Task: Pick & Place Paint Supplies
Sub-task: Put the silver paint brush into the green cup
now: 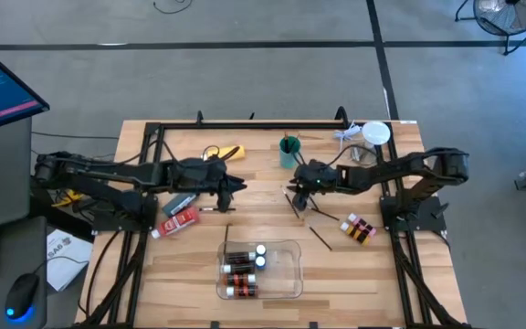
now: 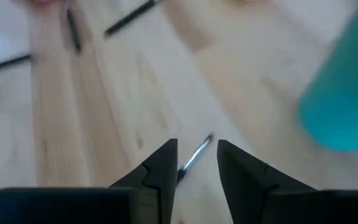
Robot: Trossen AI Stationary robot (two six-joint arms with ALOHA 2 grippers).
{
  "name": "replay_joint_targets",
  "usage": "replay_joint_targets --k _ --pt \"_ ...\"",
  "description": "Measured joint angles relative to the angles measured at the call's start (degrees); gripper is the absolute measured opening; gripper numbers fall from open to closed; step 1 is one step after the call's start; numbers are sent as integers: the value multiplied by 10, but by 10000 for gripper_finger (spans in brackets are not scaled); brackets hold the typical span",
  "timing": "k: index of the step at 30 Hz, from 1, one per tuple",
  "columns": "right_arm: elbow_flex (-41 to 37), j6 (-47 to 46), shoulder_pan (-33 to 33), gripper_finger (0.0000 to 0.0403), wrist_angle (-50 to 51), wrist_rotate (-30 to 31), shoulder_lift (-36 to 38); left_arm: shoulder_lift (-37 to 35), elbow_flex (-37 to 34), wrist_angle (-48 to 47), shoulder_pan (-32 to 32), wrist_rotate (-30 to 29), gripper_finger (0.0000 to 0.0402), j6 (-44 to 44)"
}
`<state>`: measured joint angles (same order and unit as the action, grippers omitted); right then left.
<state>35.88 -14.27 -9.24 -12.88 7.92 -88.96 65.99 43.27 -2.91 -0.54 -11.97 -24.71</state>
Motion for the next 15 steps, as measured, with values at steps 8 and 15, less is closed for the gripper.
replay_joint_targets --k 8,15 --pt "-17 -83 -41 107 46 44 28 0 0 0 -11 0 2 0" --pt "-46 -96 -36 107 13 72 24 0 0 -1 -10 0 2 2"
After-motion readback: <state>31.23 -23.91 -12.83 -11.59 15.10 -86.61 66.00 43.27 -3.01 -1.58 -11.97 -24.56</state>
